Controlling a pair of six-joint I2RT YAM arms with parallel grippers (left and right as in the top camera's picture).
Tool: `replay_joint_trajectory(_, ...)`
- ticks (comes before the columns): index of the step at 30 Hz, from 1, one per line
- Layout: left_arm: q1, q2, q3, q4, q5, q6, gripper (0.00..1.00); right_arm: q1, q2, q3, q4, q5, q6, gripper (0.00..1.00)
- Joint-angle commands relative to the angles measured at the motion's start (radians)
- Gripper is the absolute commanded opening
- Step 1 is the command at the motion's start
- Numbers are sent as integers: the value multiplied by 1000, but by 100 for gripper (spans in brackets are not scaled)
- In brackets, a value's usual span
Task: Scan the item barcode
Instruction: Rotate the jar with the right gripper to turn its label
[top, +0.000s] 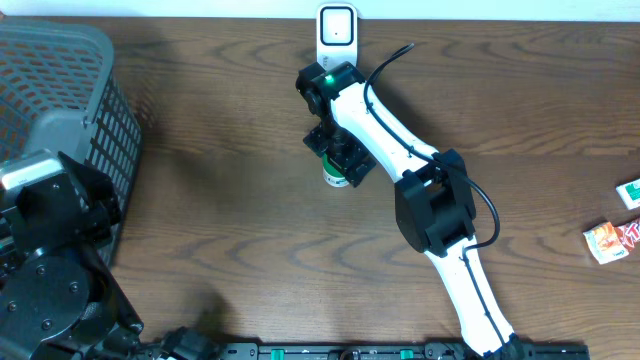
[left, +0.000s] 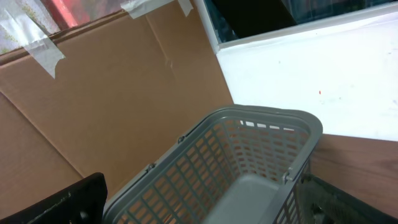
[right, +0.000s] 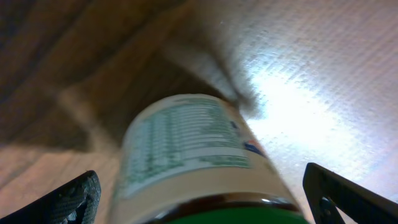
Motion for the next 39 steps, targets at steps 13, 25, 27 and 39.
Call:
replay_joint_trajectory(13, 3, -4, 1, 1, -9, -10, 98, -8, -24, -98, 83, -17, -84, 83)
replay_joint_trajectory(25, 3, -4, 1, 1, -9, -10, 98, -8, -24, -98, 82, -50, -126, 50)
replay_joint_trajectory(27, 3, -4, 1, 1, -9, -10, 98, -8, -24, -98, 82, -50, -128, 50)
replay_joint_trajectory(39, 3, -4, 1, 1, -9, -10, 98, -63, -24, -97, 79, -332, -472, 44)
